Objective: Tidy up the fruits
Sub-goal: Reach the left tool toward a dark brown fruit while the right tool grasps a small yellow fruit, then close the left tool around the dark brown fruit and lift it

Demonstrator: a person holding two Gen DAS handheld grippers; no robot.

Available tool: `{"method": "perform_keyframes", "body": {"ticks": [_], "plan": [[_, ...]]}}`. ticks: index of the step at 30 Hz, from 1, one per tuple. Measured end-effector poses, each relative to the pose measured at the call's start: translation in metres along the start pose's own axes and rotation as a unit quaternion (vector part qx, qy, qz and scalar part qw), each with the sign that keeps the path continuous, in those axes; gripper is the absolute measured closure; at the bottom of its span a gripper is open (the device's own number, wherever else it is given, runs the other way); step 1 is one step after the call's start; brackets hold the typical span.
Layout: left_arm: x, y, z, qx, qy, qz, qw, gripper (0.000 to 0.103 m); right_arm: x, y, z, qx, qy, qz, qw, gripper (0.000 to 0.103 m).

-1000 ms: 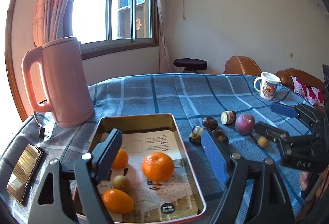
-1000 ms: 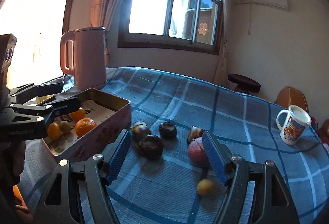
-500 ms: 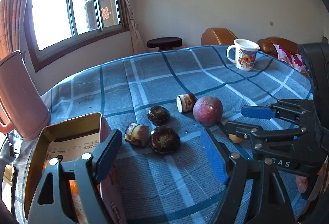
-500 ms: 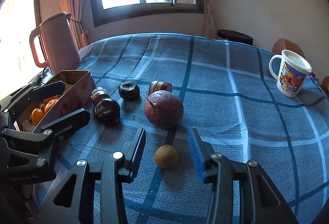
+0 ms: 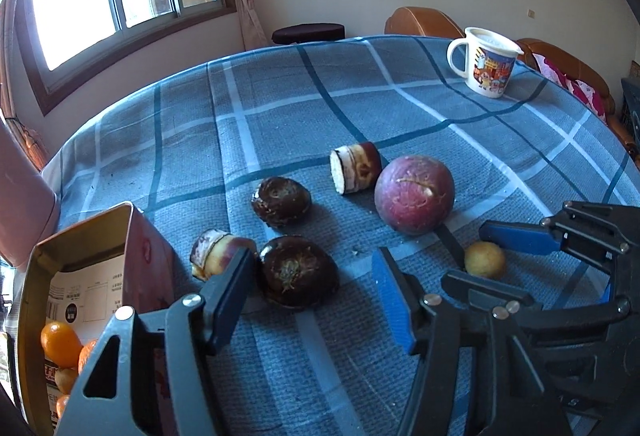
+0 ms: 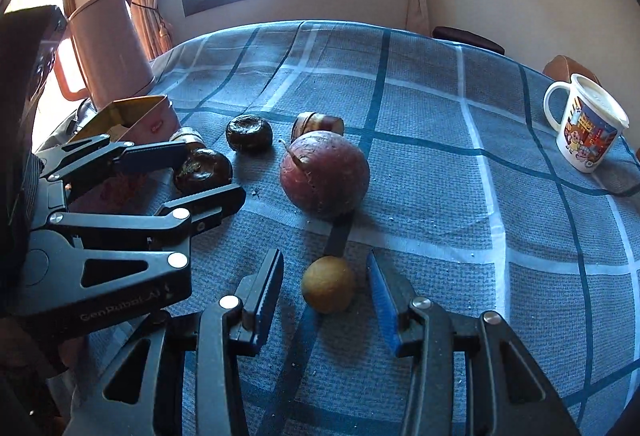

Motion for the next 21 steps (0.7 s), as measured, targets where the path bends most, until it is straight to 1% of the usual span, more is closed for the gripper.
{"method": "perform_keyframes", "body": {"ticks": [1,2,3,4,5,10,13,21], "plan": [[0.000,0.001,0.001,-0.002,0.003,-0.002,1.0000,0.041,0.000,0.002,0.000,0.000,-0.002,-0.004,1.000,0.062],[0.000,0.001,0.001,-0.003,0.007,-0.001,1.0000,0.048,0.000,0.004,-0.001,0.001,-0.003,-0.009,1.000,0.068],[0.000,0.000,0.003,-0.001,0.012,0.001,0.9999,0.060,0.000,0.004,-0.002,0.004,-0.004,-0.009,1.000,0.069],[0.001,-0.002,0.004,0.004,0.017,0.003,0.9998,0.061,0.000,0.003,-0.002,0.005,-0.005,-0.008,1.000,0.071],[0.002,-0.003,0.005,0.008,0.018,0.003,0.9998,0.061,0.000,0.003,-0.002,0.005,-0.006,-0.007,1.000,0.075],[0.007,-0.012,0.003,0.050,0.007,0.007,0.9987,0.062,0.000,0.002,-0.001,0.005,-0.004,-0.004,1.000,0.075],[0.009,-0.017,0.003,0.066,0.005,0.015,0.9977,0.062,0.001,-0.001,-0.001,0.010,-0.002,0.004,1.000,0.075],[0.010,-0.026,0.005,0.069,0.009,0.035,0.9969,0.062,0.001,-0.012,0.002,0.014,0.004,0.034,0.999,0.075]]}}
Point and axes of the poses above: each gripper's, at about its wrist camera, not at the fingertips, and y roughly the way its jaws point, z to its right, x to its underside, the point moved 2 cm from there along y, roughly the way its jaws point, and after that the axes turned 3 degrees about -y, right-handed, at the moved point
